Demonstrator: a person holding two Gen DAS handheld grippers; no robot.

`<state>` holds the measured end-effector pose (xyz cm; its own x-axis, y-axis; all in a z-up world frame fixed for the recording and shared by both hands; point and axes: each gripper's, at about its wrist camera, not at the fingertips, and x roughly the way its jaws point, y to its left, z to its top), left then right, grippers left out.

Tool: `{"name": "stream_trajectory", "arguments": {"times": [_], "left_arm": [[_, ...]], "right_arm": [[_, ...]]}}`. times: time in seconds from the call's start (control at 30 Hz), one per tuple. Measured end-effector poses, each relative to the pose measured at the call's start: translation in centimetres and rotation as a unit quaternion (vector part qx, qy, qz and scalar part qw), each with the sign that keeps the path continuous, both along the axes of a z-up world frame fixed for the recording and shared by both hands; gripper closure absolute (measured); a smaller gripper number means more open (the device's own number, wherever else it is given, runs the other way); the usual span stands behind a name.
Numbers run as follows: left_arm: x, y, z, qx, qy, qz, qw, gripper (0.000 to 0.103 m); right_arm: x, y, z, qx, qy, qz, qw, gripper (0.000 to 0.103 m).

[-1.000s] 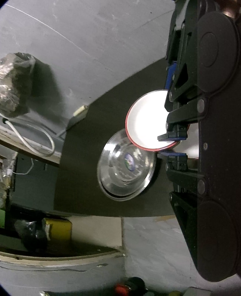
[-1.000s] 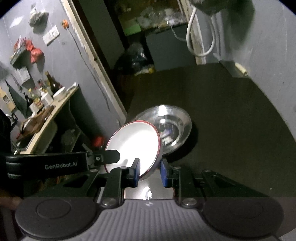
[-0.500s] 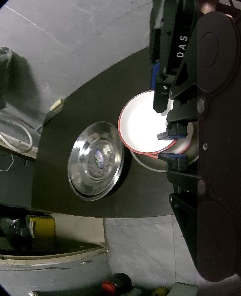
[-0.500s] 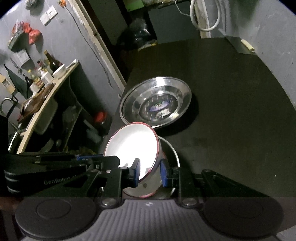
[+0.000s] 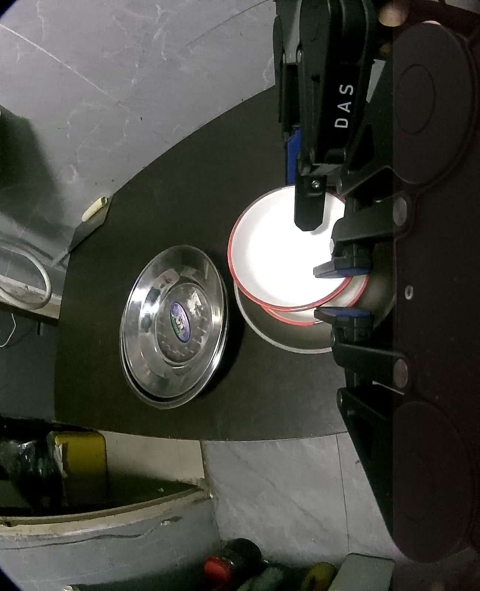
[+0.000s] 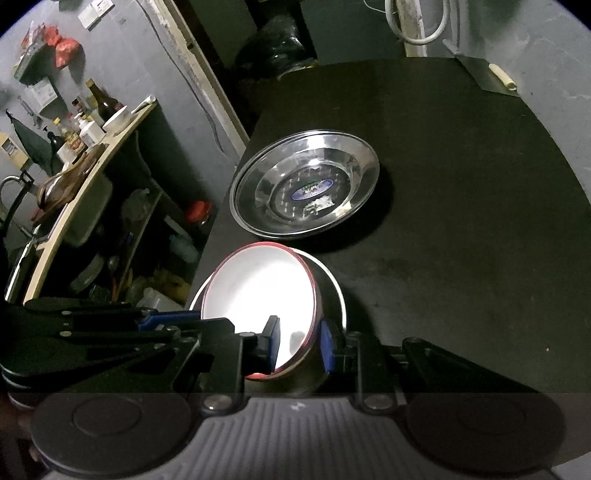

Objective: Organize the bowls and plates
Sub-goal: 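Lower the second white bowl into the first white bowl with the left tool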

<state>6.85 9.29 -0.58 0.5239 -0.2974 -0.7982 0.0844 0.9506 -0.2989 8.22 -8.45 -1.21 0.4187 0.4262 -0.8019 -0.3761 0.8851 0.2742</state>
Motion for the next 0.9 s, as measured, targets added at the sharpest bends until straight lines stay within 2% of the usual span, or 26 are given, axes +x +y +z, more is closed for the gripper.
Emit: {"name": "stream_trajectory", "arguments": {"times": [0.4,0.9], "left_arm": [[0.18,-0.69,0.09,0.017,0.005,0.0,0.9998,0.086],[0.12,-0.27,-0.14,0.01,0.013,0.012,0.9998,0.085]], "right_arm": [[0.37,0.26,0.03,-0.009,0.002,0.017,1.0,0.077],[0.36,0.3,0.08,-0.011,0.002,0.023,1.0,0.076]]}}
